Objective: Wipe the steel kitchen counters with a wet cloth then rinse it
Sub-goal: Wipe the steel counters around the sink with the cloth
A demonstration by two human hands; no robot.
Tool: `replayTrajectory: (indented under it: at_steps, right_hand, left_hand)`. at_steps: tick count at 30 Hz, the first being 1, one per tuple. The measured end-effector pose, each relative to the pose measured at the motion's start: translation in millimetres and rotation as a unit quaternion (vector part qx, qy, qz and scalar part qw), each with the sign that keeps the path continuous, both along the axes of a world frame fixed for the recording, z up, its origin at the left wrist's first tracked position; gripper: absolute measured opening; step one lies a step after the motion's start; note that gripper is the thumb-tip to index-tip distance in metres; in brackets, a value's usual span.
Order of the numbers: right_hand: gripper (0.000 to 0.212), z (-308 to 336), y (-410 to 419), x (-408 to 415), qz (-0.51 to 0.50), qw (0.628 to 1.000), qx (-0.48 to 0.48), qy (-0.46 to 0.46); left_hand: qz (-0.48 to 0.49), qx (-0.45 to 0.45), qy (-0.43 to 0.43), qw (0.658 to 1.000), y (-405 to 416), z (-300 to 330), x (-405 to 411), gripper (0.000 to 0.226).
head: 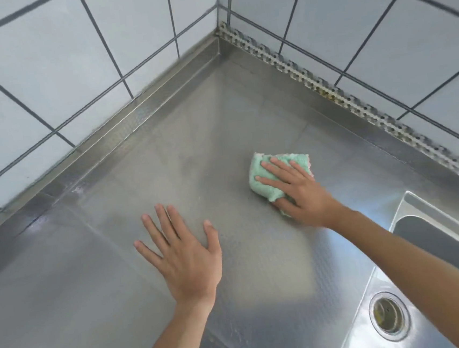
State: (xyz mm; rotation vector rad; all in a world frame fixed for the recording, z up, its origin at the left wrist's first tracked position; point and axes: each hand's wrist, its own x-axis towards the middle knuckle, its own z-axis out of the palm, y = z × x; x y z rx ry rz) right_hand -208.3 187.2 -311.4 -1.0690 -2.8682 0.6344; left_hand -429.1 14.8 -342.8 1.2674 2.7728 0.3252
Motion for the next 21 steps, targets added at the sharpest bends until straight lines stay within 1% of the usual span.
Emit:
replayTrajectory:
  at_steps: [2, 4, 7, 9, 11, 13, 15, 18, 21]
  right_hand:
    - [0.052, 1.0, 16.7, 41.6, -0.104, 0.994, 0.011, -0.011]
    - [0.051, 0.2, 42.5, 54.3, -0.206, 0.978, 0.013, -0.032]
    - [0.055, -0.8, 82.7, 24.4, -0.329, 0.942, 0.005, -0.071]
    - [0.055, -0.2, 97.3, -14.8, -0.368, 0.927, -0.003, -0.076]
    - [0.055, 2.5, 91.6, -59.3, -0.338, 0.938, -0.006, -0.074]
    - [0.054, 3.2, 62.9, -97.6, -0.253, 0.966, -0.002, -0.059]
    - [0.055, 0.3, 18.3, -113.8, -0.166, 0.985, 0.015, -0.038]
    - [0.057, -2.1, -51.5, -80.4, -0.061, 0.997, 0.034, -0.016]
    - [0.060, -4.1, -90.1, 2.2, -0.003, 0.999, 0.031, -0.030]
  left_hand:
    - [-0.005, -0.001, -0.002, 1.000, -0.3, 0.4, 0.1, 0.080]
    - [-0.003, -0.003, -0.002, 1.000, -0.8, 1.9, 0.0, 0.080]
    - [0.001, -0.001, -0.008, 1.000, 0.2, 5.7, 1.8, 0.080]
    - [0.003, -0.002, -0.008, 1.000, 0.9, 6.4, 2.3, 0.080]
    - [0.001, -0.003, -0.010, 1.000, 1.1, 5.8, 1.0, 0.081]
    - [0.000, -0.002, -0.012, 1.000, 1.3, 5.6, 0.5, 0.081]
    - [-0.002, 0.000, -0.013, 1.000, 0.4, 5.4, 0.5, 0.081]
    - [-0.007, 0.010, -0.016, 1.000, -1.0, 4.0, -1.3, 0.081]
    - [-0.010, 0.014, -0.013, 1.000, -0.3, 2.0, -3.0, 0.080]
